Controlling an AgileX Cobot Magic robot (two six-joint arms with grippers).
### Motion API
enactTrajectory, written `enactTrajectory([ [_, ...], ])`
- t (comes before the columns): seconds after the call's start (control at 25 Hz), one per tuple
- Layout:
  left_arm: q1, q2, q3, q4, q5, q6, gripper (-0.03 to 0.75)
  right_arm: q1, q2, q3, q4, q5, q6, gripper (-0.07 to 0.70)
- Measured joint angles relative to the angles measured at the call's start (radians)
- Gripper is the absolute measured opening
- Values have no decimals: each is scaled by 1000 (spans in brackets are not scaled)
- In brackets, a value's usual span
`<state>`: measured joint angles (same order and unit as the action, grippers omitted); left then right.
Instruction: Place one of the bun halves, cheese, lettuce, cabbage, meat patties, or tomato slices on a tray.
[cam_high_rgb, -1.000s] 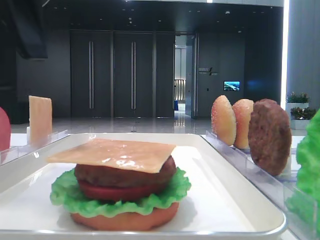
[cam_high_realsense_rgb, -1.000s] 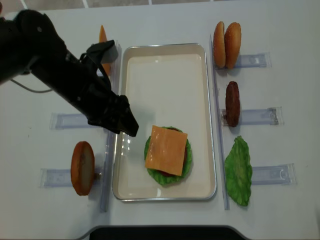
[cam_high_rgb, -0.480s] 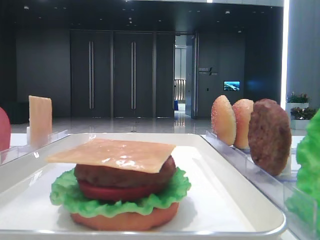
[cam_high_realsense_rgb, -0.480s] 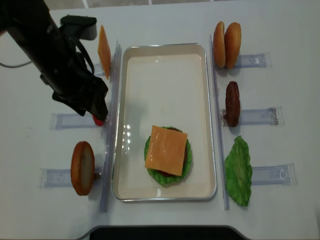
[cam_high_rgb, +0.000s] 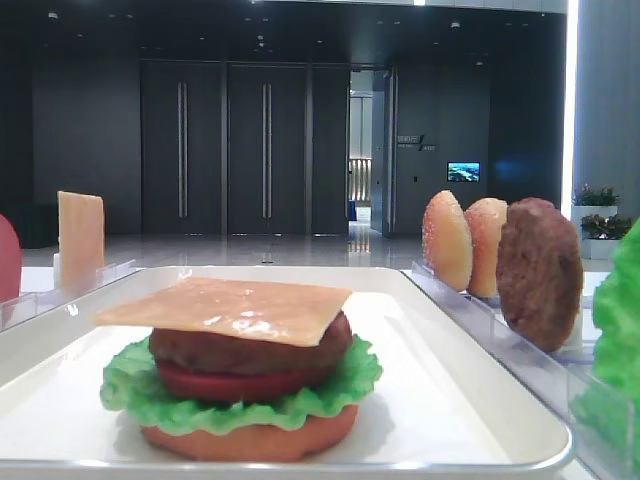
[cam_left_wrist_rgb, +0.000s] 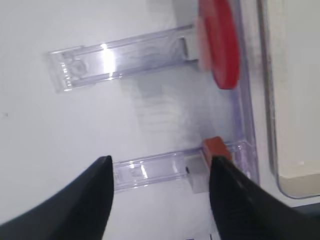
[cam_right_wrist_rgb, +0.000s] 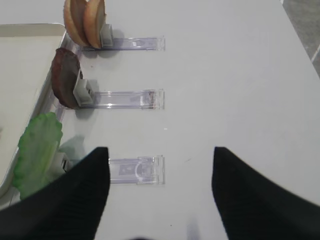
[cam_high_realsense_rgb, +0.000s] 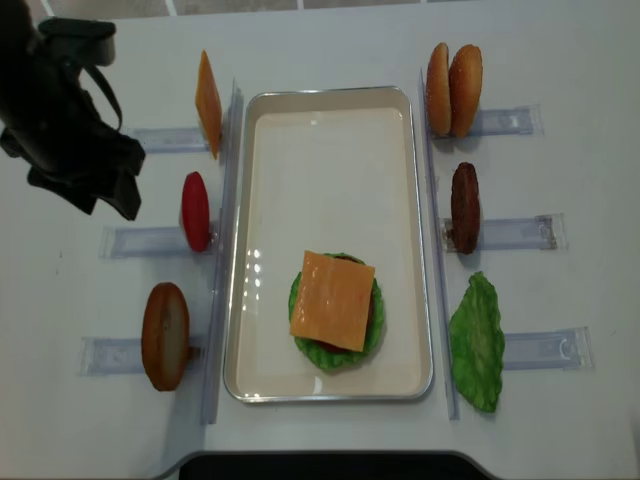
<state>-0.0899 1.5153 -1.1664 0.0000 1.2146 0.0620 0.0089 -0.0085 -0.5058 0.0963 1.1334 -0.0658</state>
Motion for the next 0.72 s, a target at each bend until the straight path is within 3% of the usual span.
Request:
enactTrajectory([
  [0.32, 156, -4, 0, 28, 0, 0, 463, 0, 0, 0, 0, 0, 0, 427],
  [0.72, 172, -193, 33, 32, 1, 0, 463, 0, 0, 0, 0, 0, 0, 427],
])
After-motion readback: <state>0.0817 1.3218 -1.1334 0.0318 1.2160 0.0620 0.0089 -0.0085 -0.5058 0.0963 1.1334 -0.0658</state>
